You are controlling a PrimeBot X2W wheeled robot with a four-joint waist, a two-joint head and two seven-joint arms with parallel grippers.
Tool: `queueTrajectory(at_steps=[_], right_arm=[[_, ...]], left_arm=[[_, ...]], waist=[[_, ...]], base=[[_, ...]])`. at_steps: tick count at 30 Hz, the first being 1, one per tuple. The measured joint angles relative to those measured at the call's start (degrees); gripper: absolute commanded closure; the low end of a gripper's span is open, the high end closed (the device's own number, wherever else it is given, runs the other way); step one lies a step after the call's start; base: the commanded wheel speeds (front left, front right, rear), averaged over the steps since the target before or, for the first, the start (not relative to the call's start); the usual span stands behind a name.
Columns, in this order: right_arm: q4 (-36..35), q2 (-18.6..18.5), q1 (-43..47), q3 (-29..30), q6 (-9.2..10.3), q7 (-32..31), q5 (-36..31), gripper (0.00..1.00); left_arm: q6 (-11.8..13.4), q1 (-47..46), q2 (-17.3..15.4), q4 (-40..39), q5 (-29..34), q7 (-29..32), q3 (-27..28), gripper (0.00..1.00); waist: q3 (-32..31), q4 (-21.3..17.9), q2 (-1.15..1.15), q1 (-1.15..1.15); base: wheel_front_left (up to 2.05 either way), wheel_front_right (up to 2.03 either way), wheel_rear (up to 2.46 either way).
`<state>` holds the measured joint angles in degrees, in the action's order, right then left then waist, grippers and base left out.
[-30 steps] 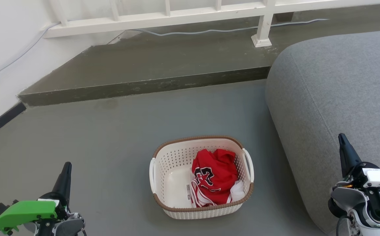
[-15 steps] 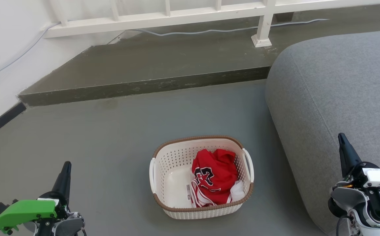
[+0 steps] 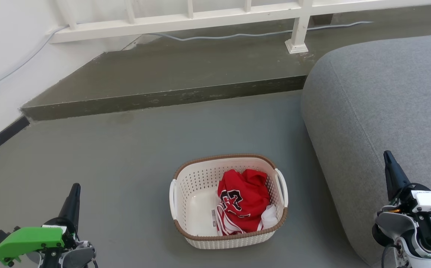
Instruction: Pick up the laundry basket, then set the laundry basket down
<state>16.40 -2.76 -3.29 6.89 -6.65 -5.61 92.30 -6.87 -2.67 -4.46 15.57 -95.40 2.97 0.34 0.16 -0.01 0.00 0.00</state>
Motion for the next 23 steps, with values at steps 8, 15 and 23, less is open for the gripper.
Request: queueTrajectory(at_steps=[8,15,23], right_arm=[[0.0,0.0,0.0,0.0,0.0,0.0,0.0,1.0],[0.0,0.0,0.0,0.0,0.0,0.0,0.0,1.0],[0.0,0.0,0.0,0.0,0.0,0.0,0.0,1.0]], left_arm=[[0.0,0.0,0.0,0.1,0.0,0.0,0.0,1.0],[0.0,0.0,0.0,0.2,0.0,0.0,0.1,1.0],[0.0,0.0,0.0,0.3,0.0,0.0,0.1,1.0]], waist=[[0.0,0.0,0.0,0.0],[0.0,0.0,0.0,0.0],[0.0,0.0,0.0,0.0]], base=[[0.0,0.0,0.0],[0.0,0.0,0.0],[0.0,0.0,0.0]])
